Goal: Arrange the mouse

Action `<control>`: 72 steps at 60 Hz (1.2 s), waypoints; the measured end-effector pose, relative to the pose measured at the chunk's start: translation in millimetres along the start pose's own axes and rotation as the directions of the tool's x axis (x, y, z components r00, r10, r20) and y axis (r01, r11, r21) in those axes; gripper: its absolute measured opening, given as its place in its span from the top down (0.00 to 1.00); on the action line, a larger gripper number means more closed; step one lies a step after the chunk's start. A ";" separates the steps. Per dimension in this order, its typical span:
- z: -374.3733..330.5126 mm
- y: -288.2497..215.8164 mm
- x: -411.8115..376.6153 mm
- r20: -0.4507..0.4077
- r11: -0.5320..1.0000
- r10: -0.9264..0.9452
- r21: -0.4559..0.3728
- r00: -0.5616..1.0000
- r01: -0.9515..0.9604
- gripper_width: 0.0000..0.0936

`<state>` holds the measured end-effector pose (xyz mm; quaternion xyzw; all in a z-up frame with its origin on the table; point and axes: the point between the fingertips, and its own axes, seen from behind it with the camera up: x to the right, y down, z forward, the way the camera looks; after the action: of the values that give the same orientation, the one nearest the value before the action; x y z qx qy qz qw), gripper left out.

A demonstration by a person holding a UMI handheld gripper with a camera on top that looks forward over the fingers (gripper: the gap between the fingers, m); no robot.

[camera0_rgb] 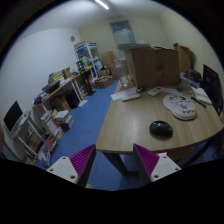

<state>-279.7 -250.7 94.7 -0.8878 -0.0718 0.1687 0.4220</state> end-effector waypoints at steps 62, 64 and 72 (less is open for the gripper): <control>150.0 -46.1 231.4 -0.217 0.988 -0.092 0.100 0.972 0.116 0.20; 154.6 -49.7 234.0 -0.228 0.988 -0.093 0.103 0.969 0.119 0.22; 163.4 -58.5 242.0 -0.267 0.989 -0.056 0.119 0.962 0.091 0.41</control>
<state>-111.9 -29.9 -13.7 -0.8696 -0.0371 0.0381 0.4908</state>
